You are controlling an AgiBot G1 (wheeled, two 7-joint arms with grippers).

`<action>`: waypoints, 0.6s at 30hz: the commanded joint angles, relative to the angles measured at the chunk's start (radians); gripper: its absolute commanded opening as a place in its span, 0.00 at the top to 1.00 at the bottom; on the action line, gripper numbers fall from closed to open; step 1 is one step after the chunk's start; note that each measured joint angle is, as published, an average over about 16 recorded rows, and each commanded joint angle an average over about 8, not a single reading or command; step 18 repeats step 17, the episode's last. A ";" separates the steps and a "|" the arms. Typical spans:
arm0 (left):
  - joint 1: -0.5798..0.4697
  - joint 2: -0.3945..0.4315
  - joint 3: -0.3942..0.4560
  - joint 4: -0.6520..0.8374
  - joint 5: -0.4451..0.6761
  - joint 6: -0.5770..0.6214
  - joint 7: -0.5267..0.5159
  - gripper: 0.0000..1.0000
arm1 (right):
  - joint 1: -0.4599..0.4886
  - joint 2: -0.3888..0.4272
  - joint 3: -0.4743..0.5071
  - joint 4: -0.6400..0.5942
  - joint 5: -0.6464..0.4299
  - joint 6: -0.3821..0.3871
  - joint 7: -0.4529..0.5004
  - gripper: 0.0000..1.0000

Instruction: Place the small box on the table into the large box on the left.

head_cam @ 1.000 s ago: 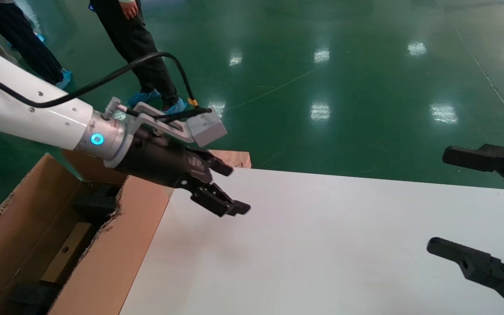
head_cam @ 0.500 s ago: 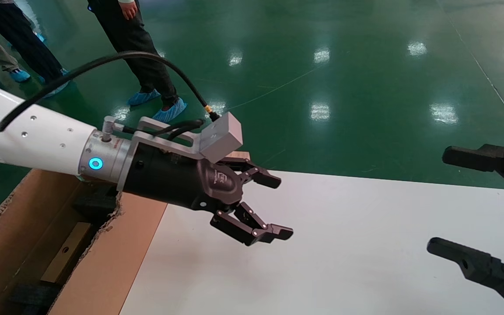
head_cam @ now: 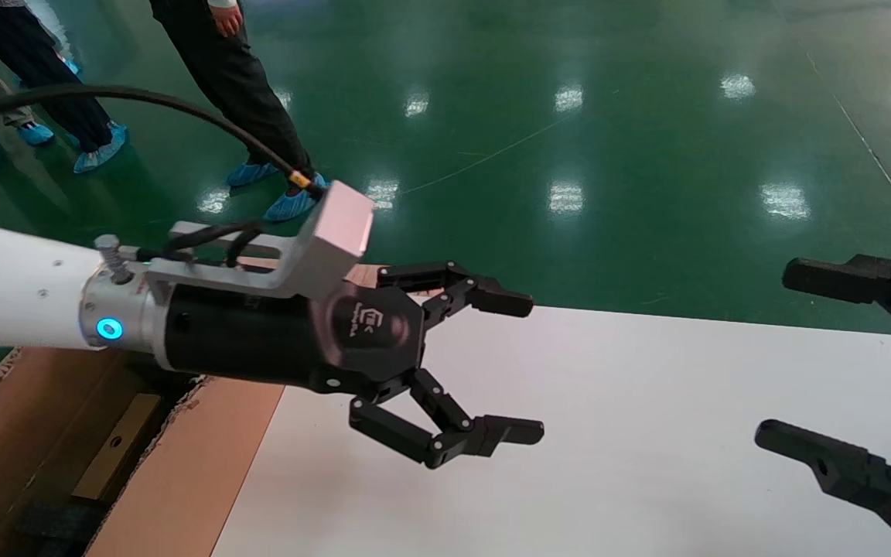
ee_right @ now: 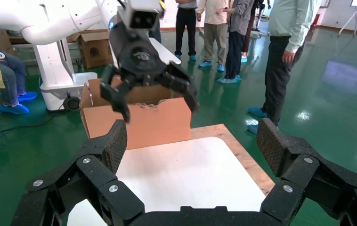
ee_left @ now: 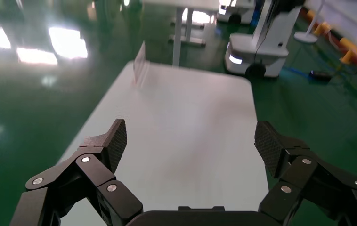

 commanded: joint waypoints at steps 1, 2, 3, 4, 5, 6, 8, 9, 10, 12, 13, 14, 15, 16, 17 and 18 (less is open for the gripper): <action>0.041 -0.002 -0.054 -0.008 -0.021 0.012 0.029 0.00 | 0.000 0.000 0.000 0.000 0.000 0.000 0.000 0.00; 0.062 -0.002 -0.081 -0.011 -0.032 0.018 0.044 0.00 | 0.000 0.000 0.000 0.000 0.000 0.000 0.000 0.00; 0.083 -0.003 -0.109 -0.015 -0.043 0.024 0.060 0.00 | 0.000 0.000 0.000 0.000 0.000 0.000 0.000 0.00; 0.103 -0.004 -0.135 -0.019 -0.054 0.030 0.074 0.00 | 0.000 0.000 0.000 0.000 0.000 0.000 0.000 0.00; 0.123 -0.005 -0.162 -0.023 -0.064 0.036 0.088 0.00 | 0.000 0.000 0.000 0.000 0.000 0.000 0.000 0.00; 0.140 -0.005 -0.184 -0.026 -0.073 0.041 0.101 0.00 | 0.000 0.000 0.000 0.000 0.000 0.000 0.000 0.00; 0.171 -0.006 -0.225 -0.031 -0.088 0.050 0.122 0.00 | 0.000 0.000 0.000 0.000 0.000 0.000 0.000 0.00; 0.187 -0.007 -0.247 -0.034 -0.097 0.054 0.132 0.00 | 0.000 0.000 0.000 0.000 0.000 0.000 0.000 0.00; 0.201 -0.007 -0.264 -0.036 -0.103 0.058 0.140 0.00 | 0.000 0.000 0.000 0.000 0.000 0.000 0.000 0.00; 0.220 -0.008 -0.289 -0.039 -0.113 0.063 0.150 0.00 | 0.000 0.000 0.000 0.000 0.000 0.000 0.000 0.00; 0.225 -0.008 -0.297 -0.040 -0.116 0.065 0.152 0.00 | 0.000 0.000 0.000 0.000 0.000 0.000 0.000 0.00; 0.231 -0.008 -0.304 -0.041 -0.119 0.067 0.155 0.00 | 0.000 0.000 0.000 0.000 0.000 0.000 0.000 0.00; 0.238 -0.008 -0.314 -0.042 -0.123 0.069 0.159 0.00 | 0.000 0.000 0.000 0.000 0.000 0.000 0.000 0.00; 0.239 -0.008 -0.315 -0.043 -0.124 0.069 0.158 0.00 | 0.000 0.000 0.000 0.000 0.000 0.000 0.000 0.00; 0.238 -0.008 -0.314 -0.043 -0.124 0.069 0.157 0.00 | 0.000 0.000 0.000 0.000 0.000 0.000 0.000 0.00; 0.238 -0.008 -0.314 -0.043 -0.124 0.069 0.157 0.00 | 0.000 0.000 0.000 0.000 0.000 0.000 0.000 0.00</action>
